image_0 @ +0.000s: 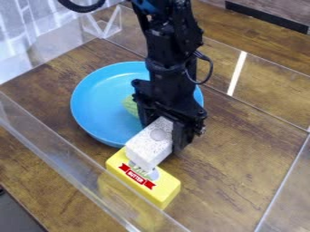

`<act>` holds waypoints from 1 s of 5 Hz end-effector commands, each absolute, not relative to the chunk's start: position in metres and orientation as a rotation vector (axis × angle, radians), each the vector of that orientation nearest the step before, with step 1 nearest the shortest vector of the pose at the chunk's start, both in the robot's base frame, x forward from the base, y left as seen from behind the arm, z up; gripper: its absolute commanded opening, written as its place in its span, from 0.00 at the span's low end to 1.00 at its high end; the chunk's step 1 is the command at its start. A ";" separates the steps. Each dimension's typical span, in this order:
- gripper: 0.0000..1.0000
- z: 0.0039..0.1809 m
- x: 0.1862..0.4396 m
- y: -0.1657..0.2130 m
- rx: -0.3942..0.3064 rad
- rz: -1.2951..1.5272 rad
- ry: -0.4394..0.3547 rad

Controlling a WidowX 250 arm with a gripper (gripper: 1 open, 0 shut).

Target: Put the white object in the blue tray

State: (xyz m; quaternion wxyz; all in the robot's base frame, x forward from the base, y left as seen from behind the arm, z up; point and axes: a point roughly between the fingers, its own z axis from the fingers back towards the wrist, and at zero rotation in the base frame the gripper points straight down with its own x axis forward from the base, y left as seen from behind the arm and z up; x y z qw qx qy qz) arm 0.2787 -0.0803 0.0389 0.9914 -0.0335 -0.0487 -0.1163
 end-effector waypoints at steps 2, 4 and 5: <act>0.00 0.050 0.286 -0.074 -0.064 -0.209 -0.129; 0.00 0.053 0.286 -0.072 -0.060 -0.200 -0.128; 0.00 0.055 0.286 -0.071 -0.059 -0.197 -0.129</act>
